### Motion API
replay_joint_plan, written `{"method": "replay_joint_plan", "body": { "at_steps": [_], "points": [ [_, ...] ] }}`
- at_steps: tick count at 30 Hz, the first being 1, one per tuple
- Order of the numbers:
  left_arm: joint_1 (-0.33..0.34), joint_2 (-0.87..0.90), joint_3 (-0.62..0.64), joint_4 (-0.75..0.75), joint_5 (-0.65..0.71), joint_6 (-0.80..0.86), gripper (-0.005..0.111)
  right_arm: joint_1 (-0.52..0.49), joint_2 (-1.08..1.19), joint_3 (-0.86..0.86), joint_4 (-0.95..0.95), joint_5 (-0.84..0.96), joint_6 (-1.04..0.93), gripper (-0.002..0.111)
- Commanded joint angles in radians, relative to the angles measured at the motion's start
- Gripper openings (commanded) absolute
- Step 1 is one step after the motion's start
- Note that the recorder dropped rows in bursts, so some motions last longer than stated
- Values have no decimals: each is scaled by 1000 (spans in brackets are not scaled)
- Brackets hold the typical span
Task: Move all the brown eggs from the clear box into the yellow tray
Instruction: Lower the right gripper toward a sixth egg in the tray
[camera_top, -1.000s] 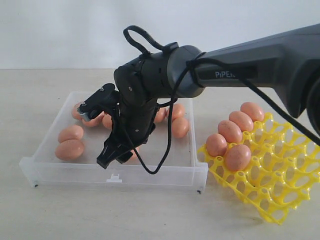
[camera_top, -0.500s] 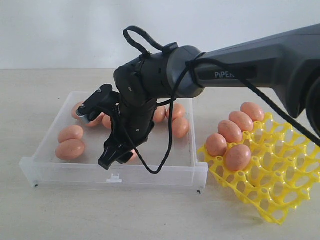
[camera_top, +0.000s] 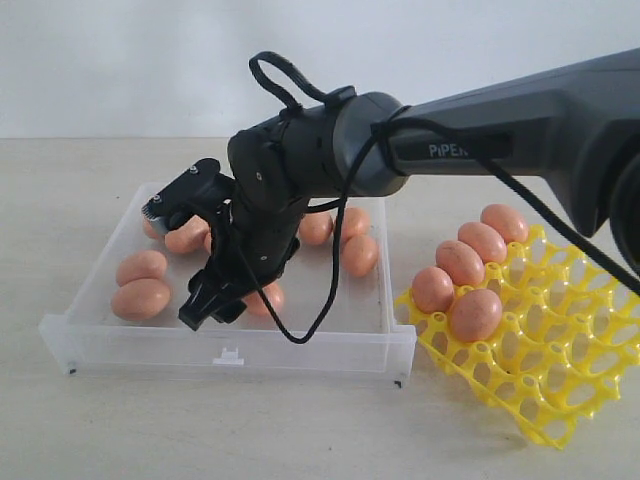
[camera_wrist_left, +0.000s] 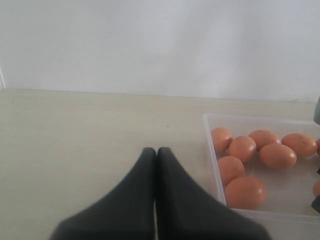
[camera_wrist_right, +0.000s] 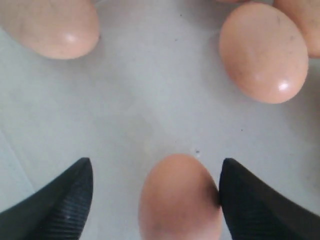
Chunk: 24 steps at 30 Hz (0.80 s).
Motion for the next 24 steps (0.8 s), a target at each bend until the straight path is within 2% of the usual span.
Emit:
{"method": "replay_joint_plan", "body": {
  "at_steps": [1, 13, 15, 17, 22, 24],
  "points": [
    [1, 3, 3, 2, -6, 2, -4, -6, 29, -4, 8, 39, 9, 67],
    [1, 3, 3, 2, -6, 2, -4, -8, 43, -4, -19, 83, 9, 66],
    [1, 3, 3, 2, -6, 2, -4, -9, 43, -4, -24, 93, 9, 58],
    [1, 3, 3, 2, -6, 2, -4, -9, 43, -4, -35, 113, 9, 46],
    [1, 3, 3, 2, -6, 2, -4, -9, 38, -4, -59, 152, 9, 0],
    [1, 3, 3, 2, -6, 2, -4, -11, 24, -4, -75, 137, 35, 1]
  ]
}}
